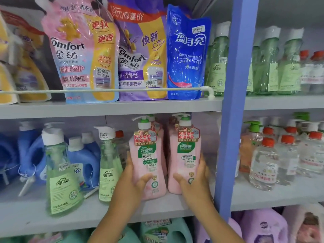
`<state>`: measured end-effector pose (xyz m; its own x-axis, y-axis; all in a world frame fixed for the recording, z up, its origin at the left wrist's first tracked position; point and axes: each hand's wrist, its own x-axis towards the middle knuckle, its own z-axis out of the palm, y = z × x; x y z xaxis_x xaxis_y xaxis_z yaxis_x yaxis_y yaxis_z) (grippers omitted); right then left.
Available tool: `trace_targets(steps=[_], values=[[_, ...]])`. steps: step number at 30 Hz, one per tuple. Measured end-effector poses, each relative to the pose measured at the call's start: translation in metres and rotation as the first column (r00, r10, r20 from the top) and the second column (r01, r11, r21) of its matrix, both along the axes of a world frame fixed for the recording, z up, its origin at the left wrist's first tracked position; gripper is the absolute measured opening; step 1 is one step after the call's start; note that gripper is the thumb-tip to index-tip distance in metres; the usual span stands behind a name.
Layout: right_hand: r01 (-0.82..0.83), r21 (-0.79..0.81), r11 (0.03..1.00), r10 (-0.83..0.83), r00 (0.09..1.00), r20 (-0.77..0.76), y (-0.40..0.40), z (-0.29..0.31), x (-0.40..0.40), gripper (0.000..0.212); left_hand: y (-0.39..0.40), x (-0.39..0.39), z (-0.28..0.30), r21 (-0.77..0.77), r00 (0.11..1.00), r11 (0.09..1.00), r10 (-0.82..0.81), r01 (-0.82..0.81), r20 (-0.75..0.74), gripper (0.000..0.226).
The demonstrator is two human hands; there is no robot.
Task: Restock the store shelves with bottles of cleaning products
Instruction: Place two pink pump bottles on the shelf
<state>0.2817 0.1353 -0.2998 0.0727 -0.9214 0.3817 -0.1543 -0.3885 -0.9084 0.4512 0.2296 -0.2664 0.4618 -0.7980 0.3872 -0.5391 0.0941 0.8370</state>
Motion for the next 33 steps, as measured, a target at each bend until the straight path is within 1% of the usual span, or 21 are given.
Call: trace_targets(steps=[4,8,10,11,13,14,16,18,20,24,29,31,33], values=[[0.041,0.009,0.999,-0.041,0.999,-0.023,-0.010,-0.006,0.003,0.115,-0.010,0.005,0.001,0.035,0.998,0.998,-0.053,0.054,-0.017,0.067],[0.048,0.007,0.999,-0.048,0.998,-0.049,-0.016,-0.009,0.002,0.116,-0.021,0.006,-0.008,0.010,0.998,0.998,-0.060,0.060,-0.033,0.058],[0.051,0.004,0.999,-0.051,0.997,-0.051,-0.018,-0.009,0.002,0.116,-0.023,0.006,-0.010,0.016,0.996,0.998,-0.062,0.063,-0.062,0.058],[0.056,-0.004,0.998,-0.056,0.997,-0.054,-0.017,-0.009,0.002,0.116,-0.024,0.007,-0.013,0.027,0.994,0.996,-0.084,0.086,-0.076,0.063],[0.067,-0.031,0.997,-0.068,0.997,-0.046,-0.014,-0.011,0.001,0.114,-0.022,0.006,-0.021,0.073,0.991,0.989,-0.121,0.125,-0.063,0.086],[0.067,-0.041,0.997,-0.069,0.997,-0.040,-0.012,-0.013,0.000,0.114,-0.020,0.003,-0.026,0.094,0.993,0.989,-0.106,0.110,-0.047,0.096],[0.062,-0.041,0.997,-0.065,0.996,-0.054,-0.009,-0.012,0.000,0.119,-0.018,-0.001,-0.031,0.089,0.999,0.995,-0.044,0.047,-0.028,0.102],[0.066,-0.032,0.997,-0.068,0.995,-0.071,-0.012,-0.013,0.000,0.125,-0.020,-0.001,-0.032,0.057,0.999,0.998,-0.017,0.019,-0.041,0.096],[0.056,-0.016,0.998,-0.057,0.997,-0.059,-0.015,-0.013,0.001,0.125,-0.021,0.001,-0.032,0.056,0.997,0.998,-0.013,0.017,-0.079,0.094],[0.040,-0.016,0.999,-0.041,0.997,-0.061,-0.018,-0.016,0.000,0.123,-0.023,0.005,-0.035,0.058,0.996,0.998,-0.030,0.035,-0.084,0.090],[0.060,-0.002,0.998,-0.060,0.992,-0.110,-0.016,-0.015,0.002,0.123,-0.027,0.007,-0.026,0.041,0.980,0.996,-0.066,0.075,-0.185,0.072],[0.069,0.000,0.998,-0.068,0.990,-0.125,-0.018,-0.013,0.001,0.123,-0.026,0.007,-0.027,0.041,0.988,0.997,-0.064,0.070,-0.143,0.064],[0.068,-0.001,0.998,-0.068,0.987,-0.143,-0.021,-0.010,0.000,0.125,-0.023,0.004,-0.028,0.041,0.992,0.996,-0.081,0.085,-0.094,0.063]])
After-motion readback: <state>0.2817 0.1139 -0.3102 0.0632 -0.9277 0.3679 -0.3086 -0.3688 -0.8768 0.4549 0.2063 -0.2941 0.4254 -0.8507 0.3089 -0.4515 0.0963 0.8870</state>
